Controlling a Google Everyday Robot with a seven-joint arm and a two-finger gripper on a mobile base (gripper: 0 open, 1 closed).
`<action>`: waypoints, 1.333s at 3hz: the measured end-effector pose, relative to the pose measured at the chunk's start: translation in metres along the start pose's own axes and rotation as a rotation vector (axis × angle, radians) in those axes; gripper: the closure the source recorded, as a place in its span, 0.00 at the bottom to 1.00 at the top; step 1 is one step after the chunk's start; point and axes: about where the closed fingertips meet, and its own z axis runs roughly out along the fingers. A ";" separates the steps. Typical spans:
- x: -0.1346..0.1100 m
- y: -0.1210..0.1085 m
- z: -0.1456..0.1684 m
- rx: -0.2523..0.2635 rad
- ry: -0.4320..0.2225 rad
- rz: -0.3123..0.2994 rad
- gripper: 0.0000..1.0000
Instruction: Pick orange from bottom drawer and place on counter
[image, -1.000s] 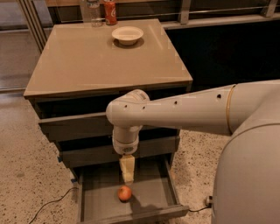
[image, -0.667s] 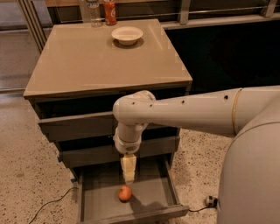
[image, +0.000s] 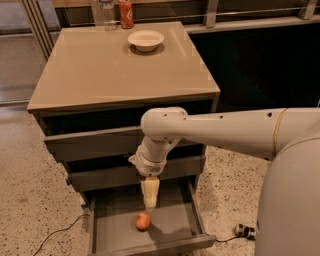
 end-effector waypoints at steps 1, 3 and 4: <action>-0.001 0.001 0.000 0.009 0.003 -0.004 0.00; -0.009 0.009 -0.008 0.142 0.064 -0.066 0.00; -0.009 0.009 -0.008 0.142 0.063 -0.066 0.00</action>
Offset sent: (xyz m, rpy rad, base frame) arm -0.0067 0.0007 0.0127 0.0060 -0.1462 0.0045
